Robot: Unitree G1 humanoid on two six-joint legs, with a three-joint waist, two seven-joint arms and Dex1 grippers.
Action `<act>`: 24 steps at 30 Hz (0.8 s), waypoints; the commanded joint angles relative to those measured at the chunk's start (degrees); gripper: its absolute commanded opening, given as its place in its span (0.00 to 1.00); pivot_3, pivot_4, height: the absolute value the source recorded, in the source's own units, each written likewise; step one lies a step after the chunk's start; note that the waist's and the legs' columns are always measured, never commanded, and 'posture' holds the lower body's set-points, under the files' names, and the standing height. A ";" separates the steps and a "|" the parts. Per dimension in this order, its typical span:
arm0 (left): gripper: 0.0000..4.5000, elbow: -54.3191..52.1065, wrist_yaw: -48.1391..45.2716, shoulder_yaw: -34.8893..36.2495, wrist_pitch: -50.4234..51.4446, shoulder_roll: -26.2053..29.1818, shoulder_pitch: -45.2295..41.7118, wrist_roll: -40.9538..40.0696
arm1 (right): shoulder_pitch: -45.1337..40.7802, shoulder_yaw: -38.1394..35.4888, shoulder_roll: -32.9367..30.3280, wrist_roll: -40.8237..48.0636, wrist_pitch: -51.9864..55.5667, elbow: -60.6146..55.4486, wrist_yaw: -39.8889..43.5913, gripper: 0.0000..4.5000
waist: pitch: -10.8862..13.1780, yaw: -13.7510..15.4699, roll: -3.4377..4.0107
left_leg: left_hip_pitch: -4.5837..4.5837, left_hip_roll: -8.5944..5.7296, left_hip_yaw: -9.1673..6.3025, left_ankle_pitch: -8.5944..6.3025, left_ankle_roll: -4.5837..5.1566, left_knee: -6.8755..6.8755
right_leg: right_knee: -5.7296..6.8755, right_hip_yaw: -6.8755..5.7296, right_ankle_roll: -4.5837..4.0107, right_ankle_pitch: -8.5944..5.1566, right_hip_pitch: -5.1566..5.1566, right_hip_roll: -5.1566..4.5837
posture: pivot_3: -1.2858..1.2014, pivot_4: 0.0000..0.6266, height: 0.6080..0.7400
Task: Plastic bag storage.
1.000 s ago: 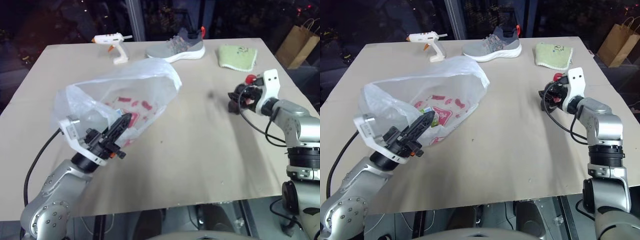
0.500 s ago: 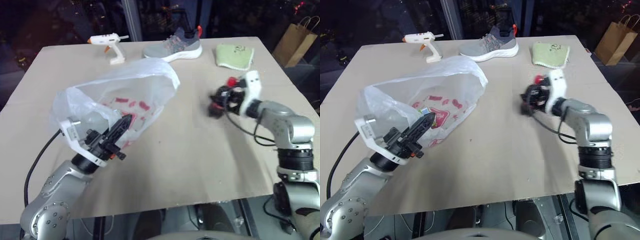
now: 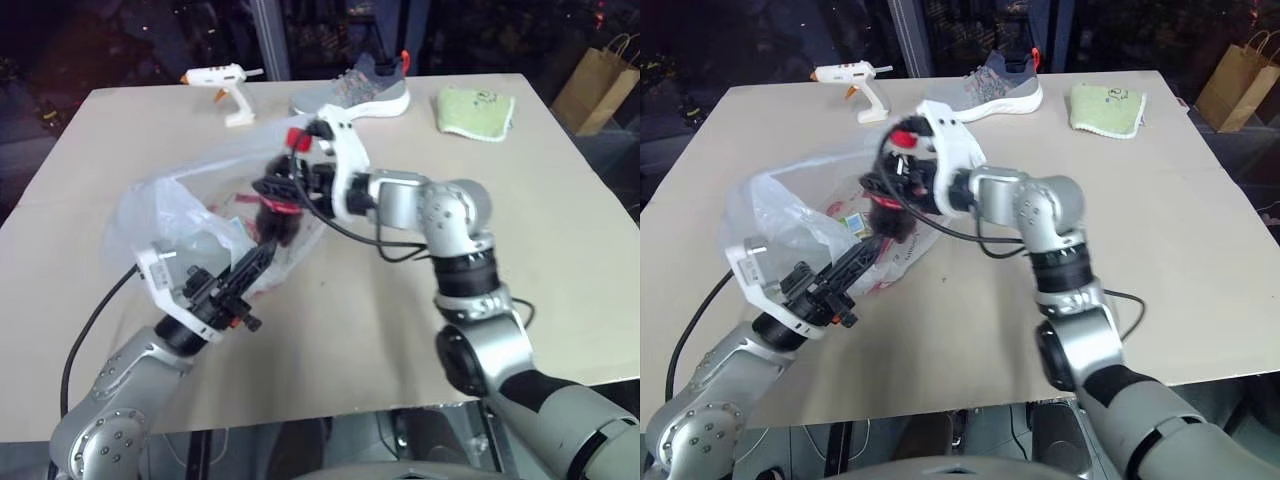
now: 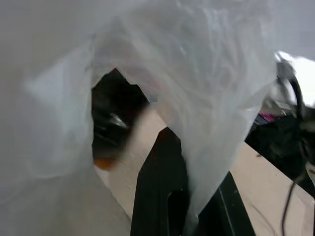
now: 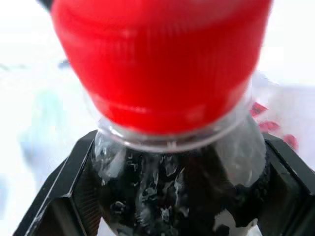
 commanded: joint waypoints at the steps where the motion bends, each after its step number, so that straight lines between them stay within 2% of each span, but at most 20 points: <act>1: 0.00 -2.18 -0.30 0.79 -0.97 0.46 -0.25 -1.39 | -4.45 -4.50 8.07 2.19 -2.26 6.13 -4.46 0.72 | -0.02 0.12 -0.03 | 0.00 -0.04 0.01 0.00 0.00 0.00 | -0.03 0.00 0.00 0.00 0.01 -0.04 | 0.52 0.24 1.00; 7: 0.00 -3.33 3.70 0.47 -2.19 -2.23 -3.63 -3.88 | -5.14 -2.17 11.94 0.84 -8.07 17.10 -6.01 0.72 | 0.00 -0.37 -0.04 | -0.03 -0.01 0.07 0.00 0.00 -0.02 | -0.03 0.05 0.01 0.01 -0.05 -0.01 | 0.52 0.24 1.00; 11: 0.00 -4.56 6.83 0.00 -2.77 -3.73 -4.91 -5.50 | -6.43 2.88 12.89 -1.70 -14.91 20.12 -3.17 0.72 | 0.00 -0.72 -0.04 | -0.02 0.03 0.12 0.00 0.00 -0.03 | 0.01 0.09 0.01 0.01 -0.08 0.03 | 0.52 0.24 1.00; 13: 0.00 -5.30 6.80 -1.73 -2.49 -4.05 -4.21 -4.63 | -7.35 3.51 13.07 -1.69 -16.27 21.52 -3.33 0.95 | 0.00 -0.78 -0.04 | 0.00 0.03 0.14 0.00 0.00 -0.02 | 0.02 0.11 0.01 0.01 -0.07 0.03 | 0.52 0.24 1.00; 14: 0.00 -5.51 6.86 -2.27 -2.48 -4.11 -4.03 -4.39 | -7.56 3.77 13.04 -1.53 -16.66 21.91 -3.35 0.99 | 0.00 -0.78 -0.04 | -0.01 0.02 0.14 0.00 0.00 -0.02 | 0.01 0.11 0.01 0.01 -0.07 0.02 | 0.52 0.24 1.00; 18: 0.00 -5.27 7.32 -3.33 -3.16 -4.18 -4.29 -3.30 | -7.00 6.38 12.52 -0.60 -16.46 19.94 -0.50 0.99 | 0.00 -0.75 -0.04 | 0.00 0.01 0.12 0.00 0.00 -0.02 | 0.01 0.10 0.01 0.01 -0.07 0.03 | 0.52 0.24 1.00; 24: 0.00 -3.28 7.41 -3.35 -3.83 -4.23 -6.10 -3.88 | -5.38 6.81 8.08 1.17 -13.15 15.37 1.67 0.99 | 0.00 -0.63 -0.04 | 0.00 0.03 0.11 0.00 0.00 -0.02 | 0.02 0.09 0.01 0.00 -0.06 0.04 | 0.52 0.24 1.00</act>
